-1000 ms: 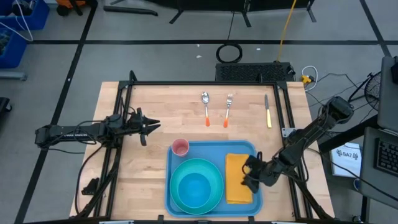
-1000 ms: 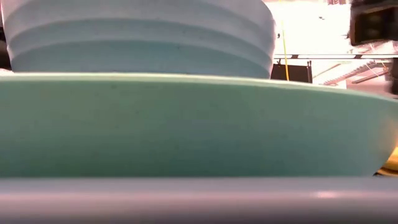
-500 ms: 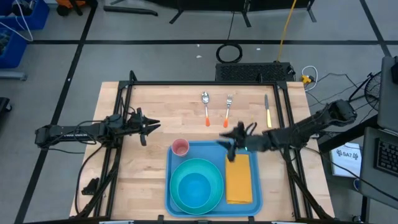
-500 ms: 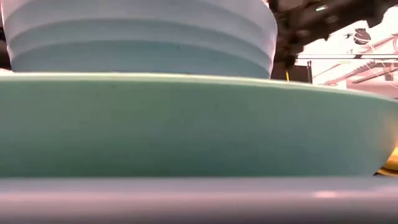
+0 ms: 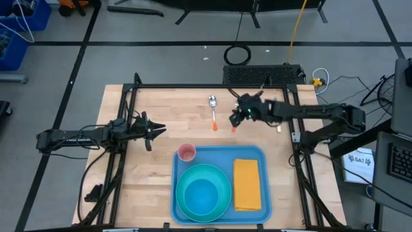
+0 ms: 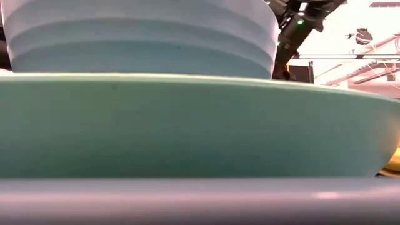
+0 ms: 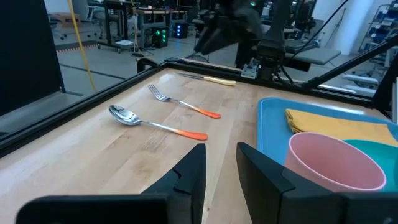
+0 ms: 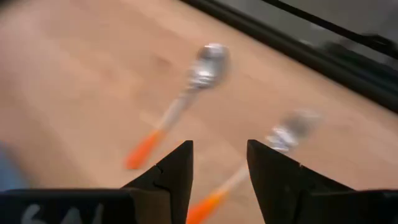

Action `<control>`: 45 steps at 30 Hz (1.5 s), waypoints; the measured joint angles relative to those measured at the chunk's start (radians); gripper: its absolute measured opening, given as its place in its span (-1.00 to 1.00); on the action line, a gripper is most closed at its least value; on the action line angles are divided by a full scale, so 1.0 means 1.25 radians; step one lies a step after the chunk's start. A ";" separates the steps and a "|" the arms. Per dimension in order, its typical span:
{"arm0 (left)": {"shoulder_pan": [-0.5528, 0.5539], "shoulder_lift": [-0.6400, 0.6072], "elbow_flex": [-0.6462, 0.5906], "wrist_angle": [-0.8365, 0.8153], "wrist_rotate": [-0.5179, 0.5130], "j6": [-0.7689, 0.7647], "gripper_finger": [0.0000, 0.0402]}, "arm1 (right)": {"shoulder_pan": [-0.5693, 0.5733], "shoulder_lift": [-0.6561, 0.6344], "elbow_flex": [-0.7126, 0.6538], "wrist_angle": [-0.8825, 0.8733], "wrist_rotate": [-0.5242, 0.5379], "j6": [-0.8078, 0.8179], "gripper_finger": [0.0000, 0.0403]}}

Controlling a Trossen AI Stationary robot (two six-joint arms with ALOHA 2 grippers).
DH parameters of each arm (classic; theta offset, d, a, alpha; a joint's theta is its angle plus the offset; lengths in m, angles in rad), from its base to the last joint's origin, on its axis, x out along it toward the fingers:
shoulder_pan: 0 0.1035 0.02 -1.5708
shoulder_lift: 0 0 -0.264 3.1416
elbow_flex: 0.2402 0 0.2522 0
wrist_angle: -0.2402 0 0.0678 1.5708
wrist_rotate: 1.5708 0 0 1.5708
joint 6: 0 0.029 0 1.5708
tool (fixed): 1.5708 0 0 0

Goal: Set up tray
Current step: Put the orange fork on top of the yellow napkin

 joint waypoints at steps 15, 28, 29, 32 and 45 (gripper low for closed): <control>0.000 0.000 0.000 0.001 0.001 0.000 -0.54 | -0.074 0.238 0.124 -0.079 -0.017 -0.072 -0.58; 0.000 0.000 0.000 0.000 0.001 0.000 -0.54 | -0.068 0.205 0.122 0.304 -0.147 -0.155 -0.62; 0.000 0.000 0.000 -0.001 0.001 0.000 -0.54 | -0.066 0.201 0.123 0.320 -0.159 -0.154 -0.62; 0.000 0.000 0.000 -0.002 0.001 0.000 -0.54 | -0.070 0.187 0.131 0.312 -0.193 -0.137 -0.62; 0.000 0.000 0.000 -0.001 0.001 0.000 -0.54 | -0.118 0.248 0.265 -0.204 -0.139 -0.073 -0.64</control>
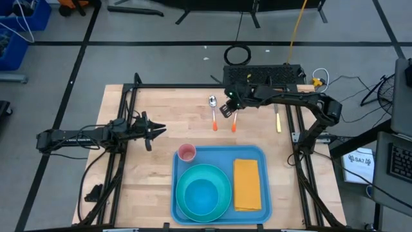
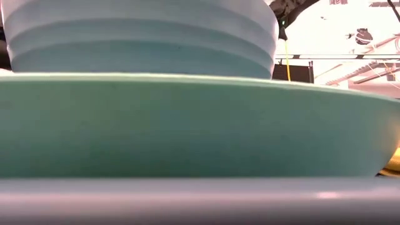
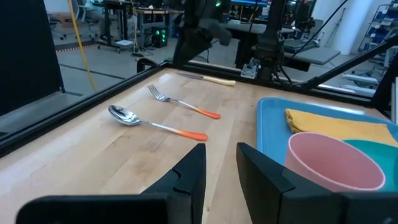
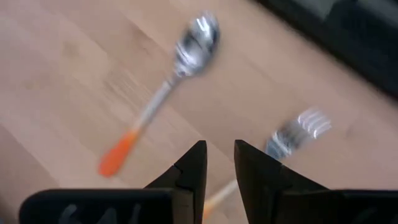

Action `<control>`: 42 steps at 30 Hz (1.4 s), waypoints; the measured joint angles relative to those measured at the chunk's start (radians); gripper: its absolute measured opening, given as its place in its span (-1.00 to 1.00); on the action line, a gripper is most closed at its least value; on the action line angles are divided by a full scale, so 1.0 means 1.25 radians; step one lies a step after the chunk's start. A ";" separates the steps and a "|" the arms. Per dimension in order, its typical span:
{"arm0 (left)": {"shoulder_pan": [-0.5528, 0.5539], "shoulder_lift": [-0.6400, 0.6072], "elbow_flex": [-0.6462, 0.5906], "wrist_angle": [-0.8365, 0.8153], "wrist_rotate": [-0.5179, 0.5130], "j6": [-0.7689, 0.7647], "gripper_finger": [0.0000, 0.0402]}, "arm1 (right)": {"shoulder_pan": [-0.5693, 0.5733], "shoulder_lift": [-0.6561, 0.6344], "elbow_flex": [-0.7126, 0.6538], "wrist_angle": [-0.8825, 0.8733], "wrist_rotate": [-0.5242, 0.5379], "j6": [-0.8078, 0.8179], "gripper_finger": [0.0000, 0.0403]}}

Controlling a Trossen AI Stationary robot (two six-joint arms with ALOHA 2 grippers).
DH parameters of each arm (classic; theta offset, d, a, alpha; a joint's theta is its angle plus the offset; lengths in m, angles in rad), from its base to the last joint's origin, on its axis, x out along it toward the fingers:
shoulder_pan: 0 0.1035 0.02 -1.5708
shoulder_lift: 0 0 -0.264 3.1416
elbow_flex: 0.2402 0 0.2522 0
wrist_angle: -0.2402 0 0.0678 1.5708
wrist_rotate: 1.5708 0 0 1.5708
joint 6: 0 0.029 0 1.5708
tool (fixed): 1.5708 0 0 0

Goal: Set up tray
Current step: Put the orange fork on top of the yellow napkin

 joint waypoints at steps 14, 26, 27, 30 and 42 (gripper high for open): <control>0.000 0.000 0.000 0.001 0.002 0.000 -0.54 | -0.038 0.056 -0.029 -0.106 -0.173 0.061 -0.44; 0.000 0.000 0.000 0.001 0.007 0.000 -0.54 | -0.070 0.131 -0.029 -0.076 -0.204 0.133 -0.33; 0.000 0.000 0.000 0.001 0.006 0.000 -0.54 | -0.073 0.131 -0.029 -0.070 -0.195 0.141 -0.34; 0.000 0.000 0.000 0.001 0.006 0.000 -0.54 | -0.084 0.131 -0.029 -0.057 -0.188 0.160 -0.34; 0.000 0.000 0.000 0.001 0.006 0.000 -0.54 | -0.099 0.137 -0.040 -0.028 -0.156 0.191 -0.34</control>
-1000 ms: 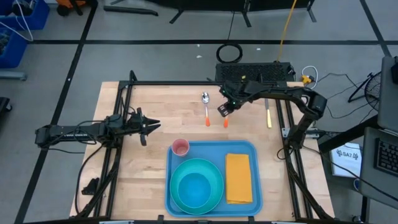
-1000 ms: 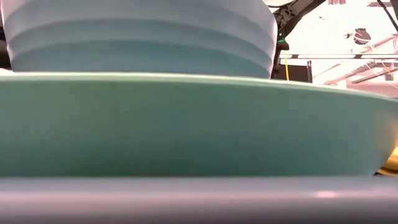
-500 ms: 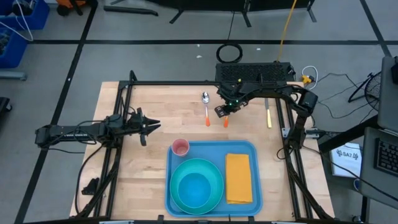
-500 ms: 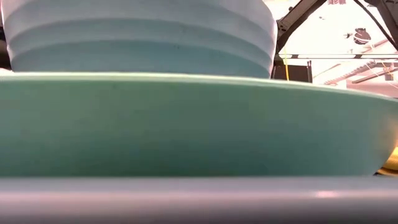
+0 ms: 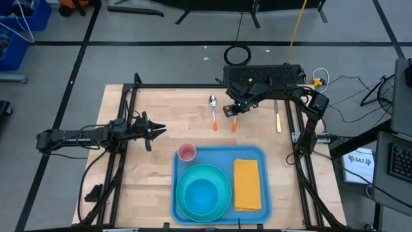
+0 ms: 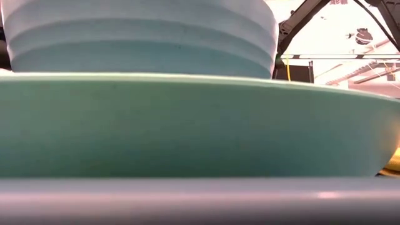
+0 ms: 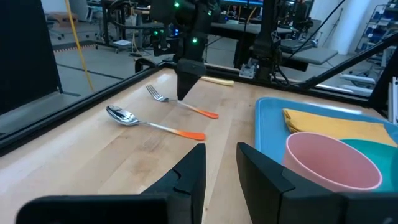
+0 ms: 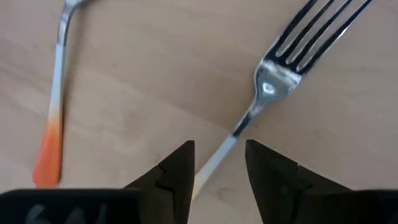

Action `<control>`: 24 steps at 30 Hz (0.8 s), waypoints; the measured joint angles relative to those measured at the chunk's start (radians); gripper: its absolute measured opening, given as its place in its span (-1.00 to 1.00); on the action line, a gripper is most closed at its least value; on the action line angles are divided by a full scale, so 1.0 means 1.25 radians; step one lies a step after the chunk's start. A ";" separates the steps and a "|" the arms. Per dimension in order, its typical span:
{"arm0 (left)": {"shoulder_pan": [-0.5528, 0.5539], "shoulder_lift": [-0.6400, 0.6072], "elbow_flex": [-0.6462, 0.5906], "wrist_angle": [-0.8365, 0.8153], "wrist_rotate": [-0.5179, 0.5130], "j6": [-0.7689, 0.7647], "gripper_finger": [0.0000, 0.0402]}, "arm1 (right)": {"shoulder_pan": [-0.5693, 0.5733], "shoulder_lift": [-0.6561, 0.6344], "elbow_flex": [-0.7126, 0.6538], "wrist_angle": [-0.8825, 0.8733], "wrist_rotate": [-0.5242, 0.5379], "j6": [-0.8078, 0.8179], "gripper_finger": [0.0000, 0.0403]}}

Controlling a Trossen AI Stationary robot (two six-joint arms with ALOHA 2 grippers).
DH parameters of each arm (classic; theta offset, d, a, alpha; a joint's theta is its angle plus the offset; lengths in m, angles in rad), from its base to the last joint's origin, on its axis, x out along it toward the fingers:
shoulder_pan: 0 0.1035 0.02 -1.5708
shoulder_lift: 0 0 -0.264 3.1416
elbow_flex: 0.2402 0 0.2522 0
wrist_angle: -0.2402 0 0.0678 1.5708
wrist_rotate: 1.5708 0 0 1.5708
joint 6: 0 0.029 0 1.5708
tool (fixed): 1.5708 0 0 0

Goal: Set up tray
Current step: Put the orange fork on top of the yellow napkin

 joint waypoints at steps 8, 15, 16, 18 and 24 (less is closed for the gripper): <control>0.000 0.000 0.000 0.000 0.000 0.000 -0.54 | -0.006 0.000 -0.060 0.072 0.007 0.033 -0.34; 0.000 0.000 0.000 0.000 0.000 0.000 -0.54 | -0.007 -0.002 -0.084 0.114 0.007 0.039 -0.34; 0.000 0.000 0.000 0.000 0.000 0.000 -0.54 | -0.007 -0.003 -0.087 0.123 0.007 0.044 -0.34; 0.000 0.000 0.000 0.000 0.000 0.000 -0.54 | -0.007 -0.003 -0.091 0.135 0.006 0.047 -0.35; 0.000 0.000 0.000 0.000 0.000 0.000 -0.54 | -0.006 -0.003 -0.092 0.143 -0.008 0.053 -0.48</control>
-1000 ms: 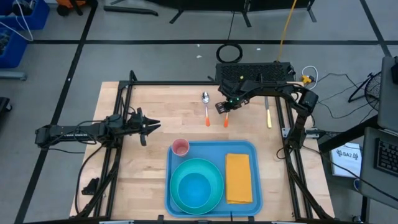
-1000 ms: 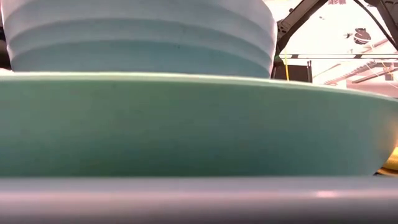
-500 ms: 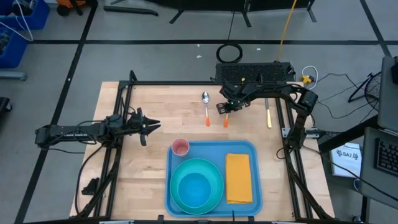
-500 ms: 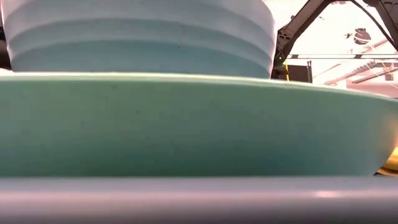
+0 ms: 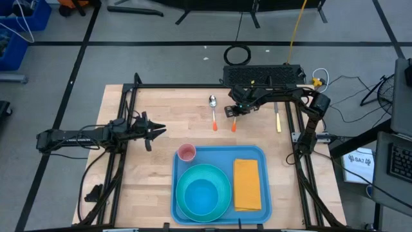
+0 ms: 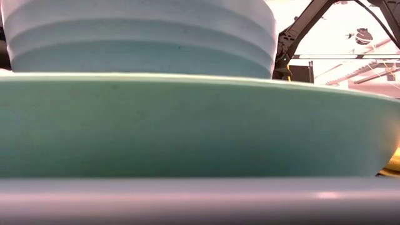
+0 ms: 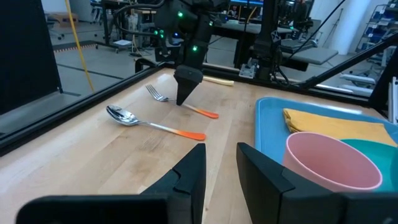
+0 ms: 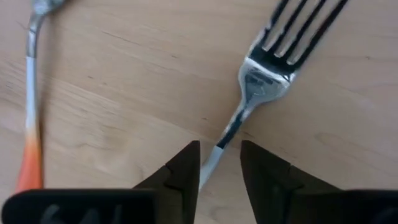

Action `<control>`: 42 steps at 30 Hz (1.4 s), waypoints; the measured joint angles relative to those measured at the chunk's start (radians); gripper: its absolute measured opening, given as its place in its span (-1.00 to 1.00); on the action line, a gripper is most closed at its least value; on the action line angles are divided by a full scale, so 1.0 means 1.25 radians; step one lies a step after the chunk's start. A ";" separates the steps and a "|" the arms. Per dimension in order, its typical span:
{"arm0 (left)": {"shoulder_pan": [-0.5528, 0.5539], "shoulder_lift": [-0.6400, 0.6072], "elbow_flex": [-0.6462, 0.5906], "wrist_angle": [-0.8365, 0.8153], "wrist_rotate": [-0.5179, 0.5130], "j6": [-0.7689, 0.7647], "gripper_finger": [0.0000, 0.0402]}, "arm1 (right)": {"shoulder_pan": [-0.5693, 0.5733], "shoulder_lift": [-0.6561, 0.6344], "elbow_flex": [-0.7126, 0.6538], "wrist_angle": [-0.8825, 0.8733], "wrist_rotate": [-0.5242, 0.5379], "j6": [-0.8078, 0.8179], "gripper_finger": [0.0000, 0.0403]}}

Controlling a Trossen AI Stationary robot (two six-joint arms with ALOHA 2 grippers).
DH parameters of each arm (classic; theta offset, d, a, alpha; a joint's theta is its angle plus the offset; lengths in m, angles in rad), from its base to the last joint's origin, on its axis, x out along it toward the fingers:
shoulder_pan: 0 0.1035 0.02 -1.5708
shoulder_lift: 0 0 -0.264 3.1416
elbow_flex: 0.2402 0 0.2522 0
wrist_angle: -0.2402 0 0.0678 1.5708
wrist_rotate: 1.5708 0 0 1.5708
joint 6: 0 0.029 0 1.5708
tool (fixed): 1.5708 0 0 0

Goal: Set up tray
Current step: Put the orange fork on top of the yellow napkin

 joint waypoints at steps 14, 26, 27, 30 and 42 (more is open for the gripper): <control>0.000 0.000 0.000 0.000 0.000 0.000 -0.54 | 0.031 0.004 -0.007 0.106 -0.016 -0.028 -0.93; 0.000 0.000 0.000 0.000 0.000 0.000 -0.54 | 0.033 0.000 -0.094 0.175 -0.044 -0.014 -0.73; 0.000 0.000 0.000 -0.001 0.000 0.000 -0.54 | 0.031 0.000 -0.098 0.181 -0.045 -0.014 -0.71; 0.000 0.000 0.000 0.000 0.000 0.000 -0.54 | 0.030 0.000 -0.106 0.200 -0.048 -0.016 -0.69; 0.000 0.000 0.000 0.000 0.000 0.000 -0.54 | 0.031 0.001 -0.126 0.198 -0.014 -0.075 -0.98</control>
